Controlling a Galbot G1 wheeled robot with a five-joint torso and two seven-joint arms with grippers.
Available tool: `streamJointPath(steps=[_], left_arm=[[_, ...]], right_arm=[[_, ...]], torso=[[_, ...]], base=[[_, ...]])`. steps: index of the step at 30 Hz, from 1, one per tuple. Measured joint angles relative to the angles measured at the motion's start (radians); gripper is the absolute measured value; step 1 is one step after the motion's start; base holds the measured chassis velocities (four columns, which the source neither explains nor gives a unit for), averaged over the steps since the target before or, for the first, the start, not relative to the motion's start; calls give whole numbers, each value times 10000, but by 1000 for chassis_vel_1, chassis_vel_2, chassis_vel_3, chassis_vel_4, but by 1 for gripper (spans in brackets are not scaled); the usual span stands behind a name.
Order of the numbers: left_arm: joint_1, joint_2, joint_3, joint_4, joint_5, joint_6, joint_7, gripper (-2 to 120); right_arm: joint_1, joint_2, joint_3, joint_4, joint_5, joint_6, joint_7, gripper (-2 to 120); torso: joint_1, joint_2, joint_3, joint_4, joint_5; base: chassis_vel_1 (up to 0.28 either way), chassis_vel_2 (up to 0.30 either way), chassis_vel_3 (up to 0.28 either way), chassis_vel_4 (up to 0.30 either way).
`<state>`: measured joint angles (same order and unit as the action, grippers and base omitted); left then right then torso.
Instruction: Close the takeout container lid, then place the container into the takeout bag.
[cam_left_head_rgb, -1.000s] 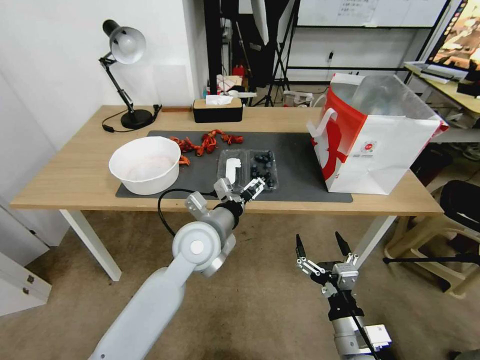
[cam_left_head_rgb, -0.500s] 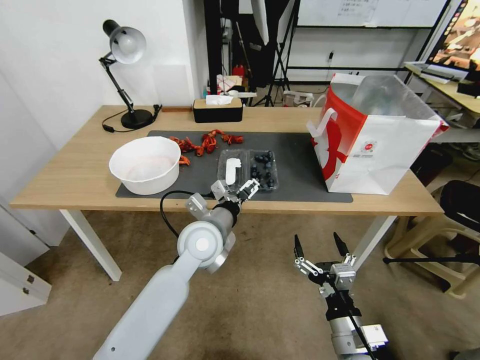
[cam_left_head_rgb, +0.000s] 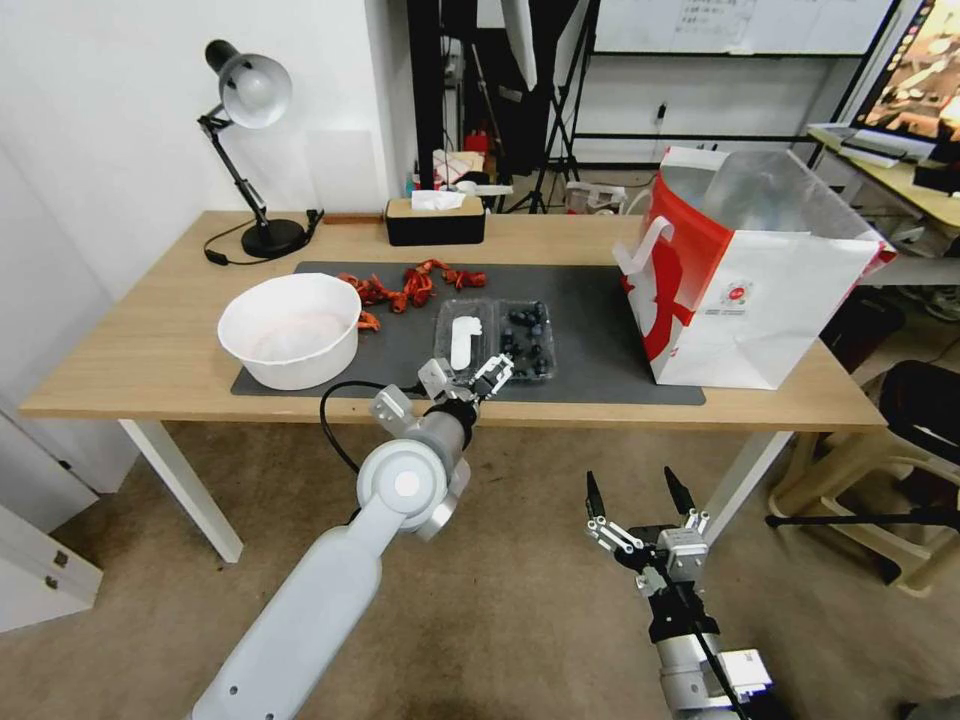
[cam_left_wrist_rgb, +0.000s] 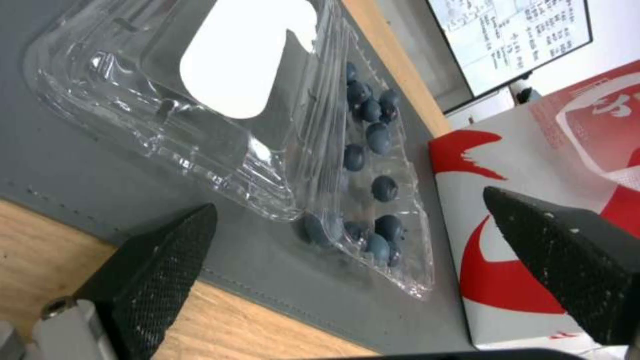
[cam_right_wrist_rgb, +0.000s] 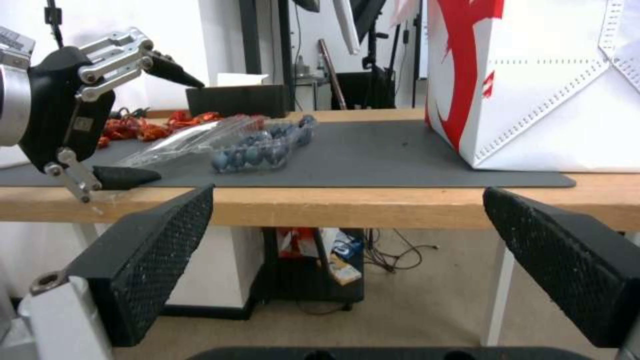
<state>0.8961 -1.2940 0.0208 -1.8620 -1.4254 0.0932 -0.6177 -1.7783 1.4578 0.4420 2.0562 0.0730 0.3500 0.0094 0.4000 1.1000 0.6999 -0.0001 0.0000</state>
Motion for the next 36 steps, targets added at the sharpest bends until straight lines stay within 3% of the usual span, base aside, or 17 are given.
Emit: streamJointPath(steps=[19,30,34,36], left_arm=[[21,-243,-121,234,-68,-864,381,100],[271,-144,-193,-69,144,-1186,1531,100],[382,51,-44,-18,1446,-1213,2441,100],[388,83,-13,15,1670,-1241,2571,100]], right_arm=[[-122,128,-42,-6,-138,68,-50,100],[-223,217,-99,-22,-260,145,-79,100],[-297,231,-101,49,-310,161,-82,100],[-310,235,-101,62,-318,165,-82,100]], torso=[[1,-1,3,2,0],[0,-1,3,1,1],[1,-1,1,2,0],[0,-1,1,1,0]], base=[[0,0,0,0],[0,0,0,0],[0,0,0,0],[0,0,0,0]])
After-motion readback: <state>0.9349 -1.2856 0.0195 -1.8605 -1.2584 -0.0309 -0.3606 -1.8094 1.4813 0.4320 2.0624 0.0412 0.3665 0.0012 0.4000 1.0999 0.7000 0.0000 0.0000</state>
